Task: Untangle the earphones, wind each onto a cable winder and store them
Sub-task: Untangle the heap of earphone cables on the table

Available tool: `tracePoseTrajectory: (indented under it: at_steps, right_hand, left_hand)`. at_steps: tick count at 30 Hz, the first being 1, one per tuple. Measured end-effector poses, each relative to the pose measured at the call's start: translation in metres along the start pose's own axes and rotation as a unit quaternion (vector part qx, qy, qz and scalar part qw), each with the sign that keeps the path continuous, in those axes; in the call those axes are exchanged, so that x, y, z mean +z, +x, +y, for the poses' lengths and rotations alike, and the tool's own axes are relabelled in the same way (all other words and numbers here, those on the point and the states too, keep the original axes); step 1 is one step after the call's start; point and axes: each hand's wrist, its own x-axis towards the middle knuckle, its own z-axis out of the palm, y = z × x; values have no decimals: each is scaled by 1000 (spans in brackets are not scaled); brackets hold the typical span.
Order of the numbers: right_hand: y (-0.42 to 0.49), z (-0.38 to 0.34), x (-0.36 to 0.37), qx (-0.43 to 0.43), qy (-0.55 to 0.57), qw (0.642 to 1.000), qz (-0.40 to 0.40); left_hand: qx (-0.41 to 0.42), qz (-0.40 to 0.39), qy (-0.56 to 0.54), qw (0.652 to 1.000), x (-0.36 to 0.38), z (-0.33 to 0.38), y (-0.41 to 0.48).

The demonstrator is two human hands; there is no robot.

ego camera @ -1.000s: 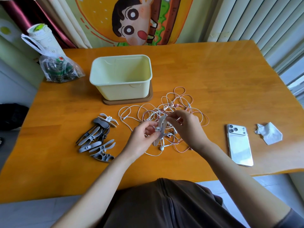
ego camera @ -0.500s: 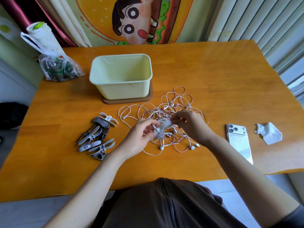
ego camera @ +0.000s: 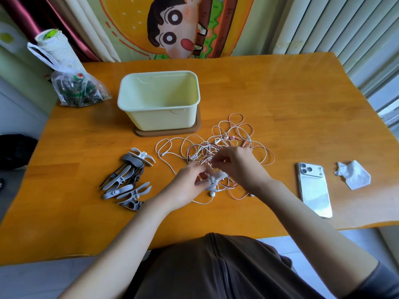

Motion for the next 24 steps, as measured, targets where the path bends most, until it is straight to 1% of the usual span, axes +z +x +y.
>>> tracePoseTrajectory:
  at_steps: [3,6,9,11,14,18,20,24]
  right_hand:
    - [-3,-6,11,14,11,1000,17]
    - [-10,-12,20,20,33,998,51]
    - [-17,-15,31,-1,37,997,70]
    - [-21,-13,37,-21,14,997,70]
    - [-27,-9,41,-57,-36,995,78]
    - [-34,-7,42,-113,-105,985,82]
    - [-37,-5,43,-121,-116,982,87]
    - [-38,-4,42,-127,-120,977,124]
  left_hand:
    - [-6,30,9,1000,6,-1,2]
    - [-21,84,7,996,10,-2,3]
    - [-64,122,-43,990,13,-3,4]
    - [-86,135,-79,984,13,-3,3]
    - [-102,147,-101,979,12,-5,3]
    - [-89,160,-112,977,17,-4,2]
    - [-82,175,-116,974,19,0,3]
    - [-85,189,-156,966,20,4,5]
